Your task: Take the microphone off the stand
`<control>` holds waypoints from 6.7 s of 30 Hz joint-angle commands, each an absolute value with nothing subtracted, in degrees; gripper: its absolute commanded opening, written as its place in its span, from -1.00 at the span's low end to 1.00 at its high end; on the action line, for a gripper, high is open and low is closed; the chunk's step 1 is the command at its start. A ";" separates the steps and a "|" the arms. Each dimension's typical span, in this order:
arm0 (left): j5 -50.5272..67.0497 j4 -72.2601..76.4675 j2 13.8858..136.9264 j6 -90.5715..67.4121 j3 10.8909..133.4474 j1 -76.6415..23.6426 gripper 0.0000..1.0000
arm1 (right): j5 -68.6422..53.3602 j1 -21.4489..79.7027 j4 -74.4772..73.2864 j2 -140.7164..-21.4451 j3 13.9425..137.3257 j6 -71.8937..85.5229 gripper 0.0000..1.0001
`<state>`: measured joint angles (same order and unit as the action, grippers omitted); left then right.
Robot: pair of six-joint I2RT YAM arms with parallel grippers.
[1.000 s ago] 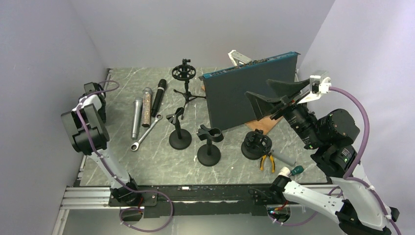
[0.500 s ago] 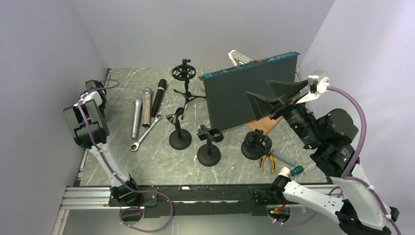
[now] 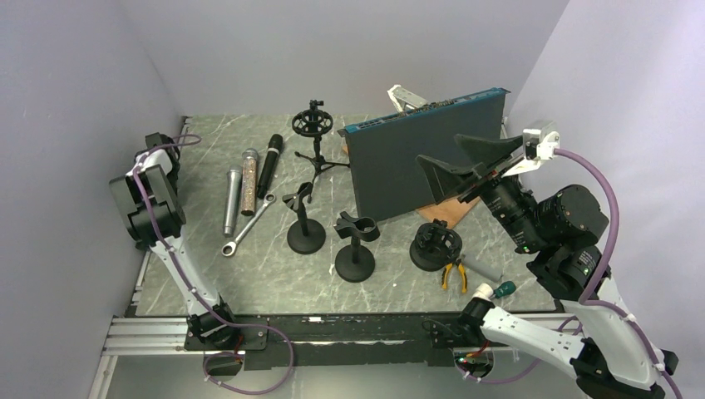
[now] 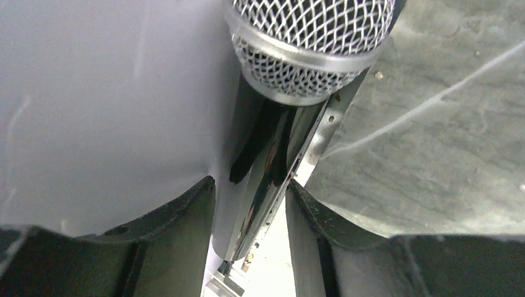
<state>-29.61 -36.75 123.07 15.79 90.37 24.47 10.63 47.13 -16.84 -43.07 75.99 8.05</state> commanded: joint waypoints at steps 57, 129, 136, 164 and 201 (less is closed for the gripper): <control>7.28 -54.65 120.51 -4.88 97.78 13.01 -0.57 | 18.33 52.65 -10.11 -40.98 74.12 2.35 1.00; 38.13 3.61 73.48 -44.99 71.69 -10.63 0.83 | 7.46 39.28 -5.16 -71.24 81.89 10.34 1.00; 30.08 -2.09 72.32 -45.37 72.05 -13.62 0.73 | 7.95 38.36 -4.03 -66.81 77.27 10.38 1.00; 44.06 12.77 80.24 -56.78 69.14 -10.99 -1.00 | 3.41 36.24 -2.56 -66.45 73.39 11.72 1.00; 46.14 -6.54 65.32 -72.92 62.10 -0.18 -1.00 | -12.24 38.47 -9.94 -83.78 85.50 8.58 1.00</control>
<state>45.78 -5.28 65.69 -80.38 59.27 -0.51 -9.93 37.67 -12.01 -84.33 84.03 8.56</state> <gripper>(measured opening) 0.047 0.997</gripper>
